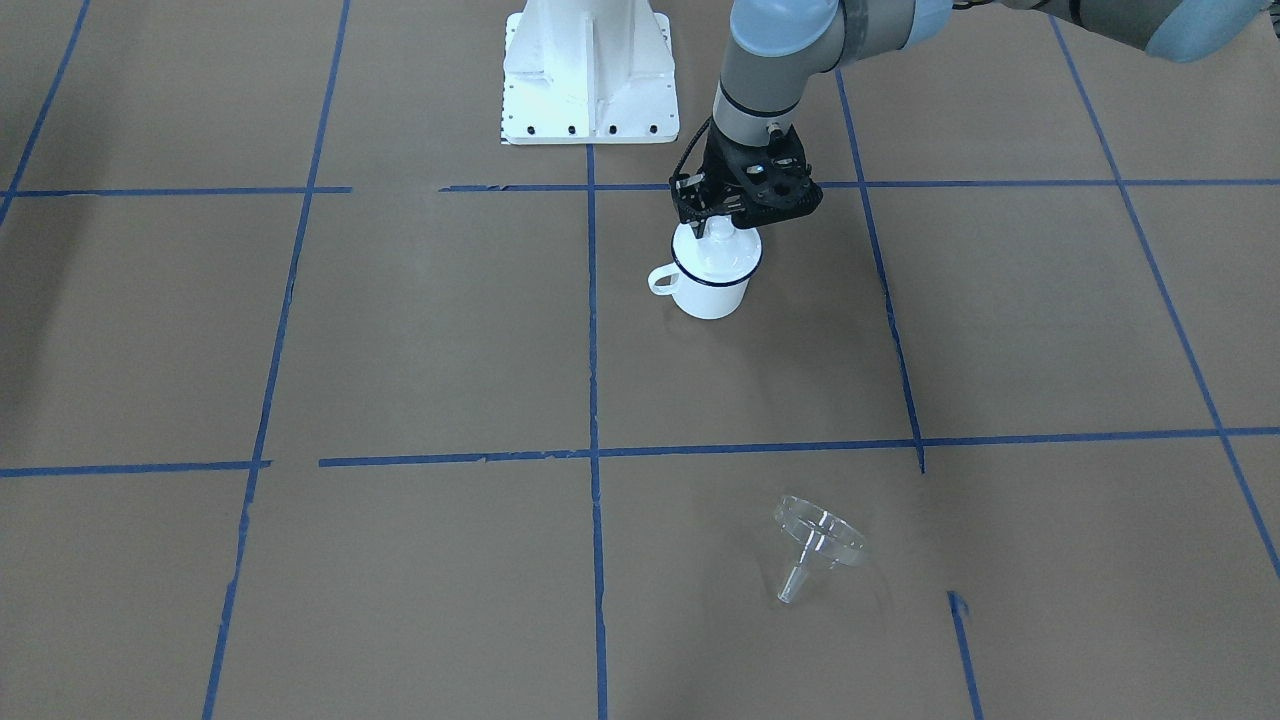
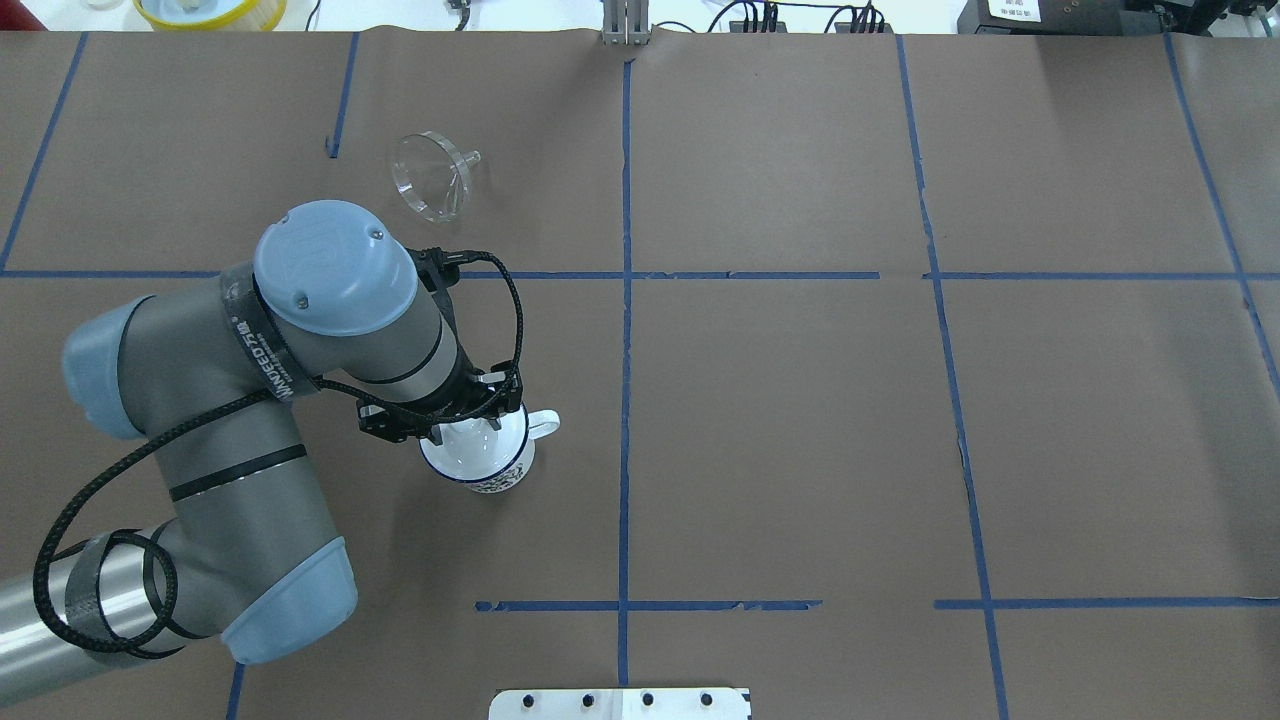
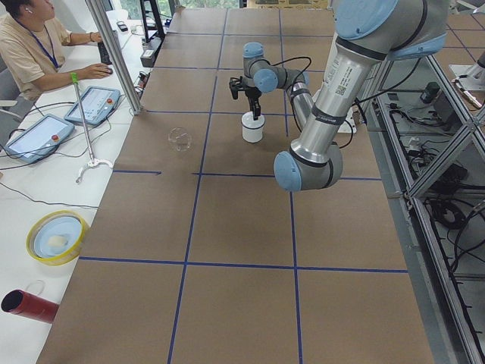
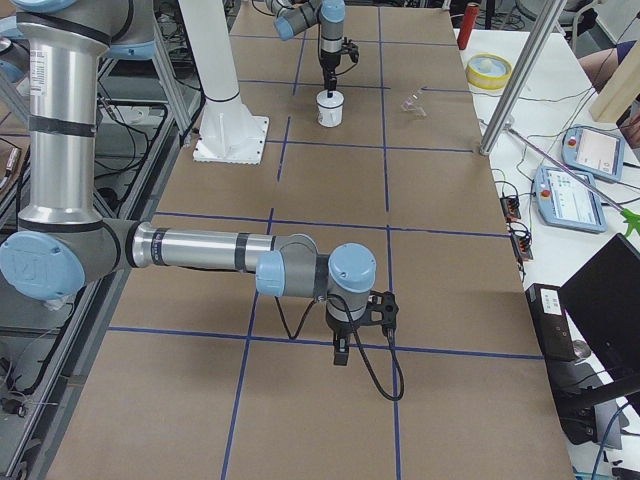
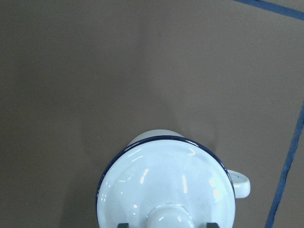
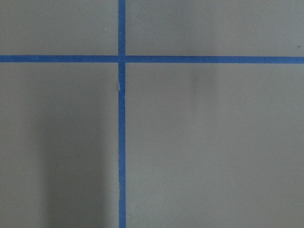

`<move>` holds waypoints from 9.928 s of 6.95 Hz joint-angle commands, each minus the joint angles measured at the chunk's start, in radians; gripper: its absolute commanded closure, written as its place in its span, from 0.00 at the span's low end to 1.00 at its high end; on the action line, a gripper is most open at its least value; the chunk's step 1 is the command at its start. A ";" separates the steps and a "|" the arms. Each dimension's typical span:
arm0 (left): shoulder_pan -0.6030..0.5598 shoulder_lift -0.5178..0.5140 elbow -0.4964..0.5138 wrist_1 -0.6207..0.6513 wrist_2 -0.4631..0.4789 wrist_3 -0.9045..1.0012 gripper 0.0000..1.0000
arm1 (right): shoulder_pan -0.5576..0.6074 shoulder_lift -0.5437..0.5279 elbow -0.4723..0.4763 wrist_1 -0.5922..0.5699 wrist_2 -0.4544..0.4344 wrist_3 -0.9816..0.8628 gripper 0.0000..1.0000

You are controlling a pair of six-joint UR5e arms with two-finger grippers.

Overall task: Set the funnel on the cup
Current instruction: 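Lift the white lid off the mug with the left gripper, then lower the lid onto the table beside the mug and release it, then move the left gripper to the glass funnel and grasp its rim, then lift the glass funnel and carry it over the open mug, then lower the funnel into the mug mouth and open the left gripper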

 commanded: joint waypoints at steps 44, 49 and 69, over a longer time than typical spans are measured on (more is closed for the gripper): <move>-0.287 -0.040 0.747 -1.211 0.374 -0.824 0.06 | 0.000 0.000 0.000 0.000 0.000 0.000 0.00; -0.281 -0.104 0.828 -1.234 0.396 -0.824 0.44 | 0.000 0.000 0.000 0.000 0.000 0.000 0.00; -0.042 -0.158 0.063 0.191 0.081 -0.508 1.00 | 0.000 0.000 0.000 0.000 0.000 0.000 0.00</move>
